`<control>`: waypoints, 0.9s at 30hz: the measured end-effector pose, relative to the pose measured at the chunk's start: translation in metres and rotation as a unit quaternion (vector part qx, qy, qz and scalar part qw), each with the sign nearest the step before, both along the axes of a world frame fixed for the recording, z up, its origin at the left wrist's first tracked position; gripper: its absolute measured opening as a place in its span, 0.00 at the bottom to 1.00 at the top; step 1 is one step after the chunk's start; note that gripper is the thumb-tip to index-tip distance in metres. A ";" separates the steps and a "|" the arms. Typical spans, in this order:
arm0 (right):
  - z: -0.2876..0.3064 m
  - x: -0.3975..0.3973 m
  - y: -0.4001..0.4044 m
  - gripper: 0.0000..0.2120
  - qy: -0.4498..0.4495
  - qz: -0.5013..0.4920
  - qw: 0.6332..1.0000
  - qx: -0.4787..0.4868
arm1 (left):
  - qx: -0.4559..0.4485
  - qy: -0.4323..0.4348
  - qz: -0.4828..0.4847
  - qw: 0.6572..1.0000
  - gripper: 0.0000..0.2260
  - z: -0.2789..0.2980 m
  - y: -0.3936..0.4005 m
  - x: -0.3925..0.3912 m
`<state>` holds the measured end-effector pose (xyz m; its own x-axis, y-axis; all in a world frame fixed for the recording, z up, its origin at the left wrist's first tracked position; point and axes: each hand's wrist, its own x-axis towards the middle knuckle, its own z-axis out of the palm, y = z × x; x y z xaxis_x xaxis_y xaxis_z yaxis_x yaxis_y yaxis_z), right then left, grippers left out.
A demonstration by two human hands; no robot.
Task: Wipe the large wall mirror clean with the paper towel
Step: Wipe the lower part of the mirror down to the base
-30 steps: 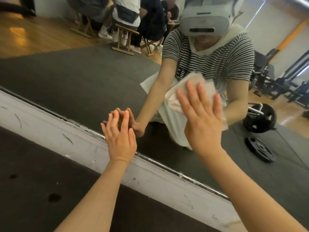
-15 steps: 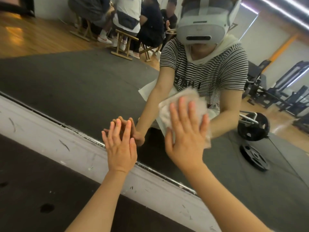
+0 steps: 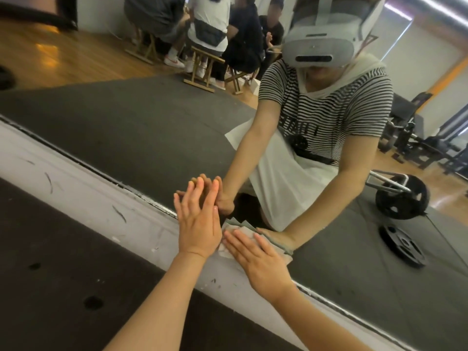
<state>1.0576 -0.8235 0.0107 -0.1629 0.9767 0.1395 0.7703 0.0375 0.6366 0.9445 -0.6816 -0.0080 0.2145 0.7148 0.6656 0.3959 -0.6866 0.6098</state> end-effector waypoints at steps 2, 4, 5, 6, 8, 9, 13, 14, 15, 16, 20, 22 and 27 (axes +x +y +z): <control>0.013 0.009 0.000 0.36 -0.026 0.019 0.999 -0.027 | 0.006 0.010 -0.009 1.000 0.24 0.000 0.001 -0.003; 0.026 0.011 0.000 0.36 -0.034 0.020 0.999 -0.021 | 0.008 0.020 -0.020 1.000 0.24 0.000 0.003 -0.006; 0.033 0.011 0.001 0.31 -0.043 0.030 0.999 -0.003 | 0.004 0.024 -0.023 0.999 0.25 0.000 0.003 -0.007; 0.042 0.011 0.003 0.28 -0.053 0.037 0.998 0.019 | -0.001 0.027 -0.024 0.999 0.25 0.000 0.003 -0.008; 0.067 0.010 0.008 0.29 -0.065 0.036 0.995 0.069 | -0.008 0.037 -0.026 0.999 0.25 0.001 0.002 -0.009; 0.082 0.008 0.011 0.30 -0.064 0.033 0.992 0.099 | -0.009 0.043 -0.028 0.999 0.25 0.001 0.002 -0.010; 0.139 -0.002 0.027 0.31 -0.036 0.035 0.977 0.208 | -0.075 0.002 -0.047 0.996 0.30 -0.002 -0.004 -0.013; 0.146 -0.004 0.030 0.30 -0.029 0.039 0.974 0.221 | -0.120 -0.023 -0.045 0.991 0.32 -0.007 -0.006 -0.015; 0.150 -0.006 0.032 0.29 -0.028 0.040 0.973 0.225 | -0.163 -0.037 -0.035 0.985 0.36 -0.014 -0.008 -0.018; 0.152 -0.008 0.034 0.29 -0.033 0.039 0.973 0.225 | -0.205 -0.039 -0.021 0.978 0.39 -0.022 -0.009 -0.022; 0.150 -0.009 0.038 0.28 -0.019 0.042 0.971 0.233 | -0.340 0.005 -0.007 0.940 0.51 -0.044 -0.008 -0.032; 0.153 -0.011 0.041 0.28 -0.005 0.044 0.967 0.251 | -0.367 0.019 -0.034 0.930 0.54 -0.044 -0.007 -0.033; 0.131 -0.018 0.053 0.31 0.009 0.016 0.954 0.299 | -0.387 0.011 -0.048 0.921 0.58 -0.042 -0.006 -0.033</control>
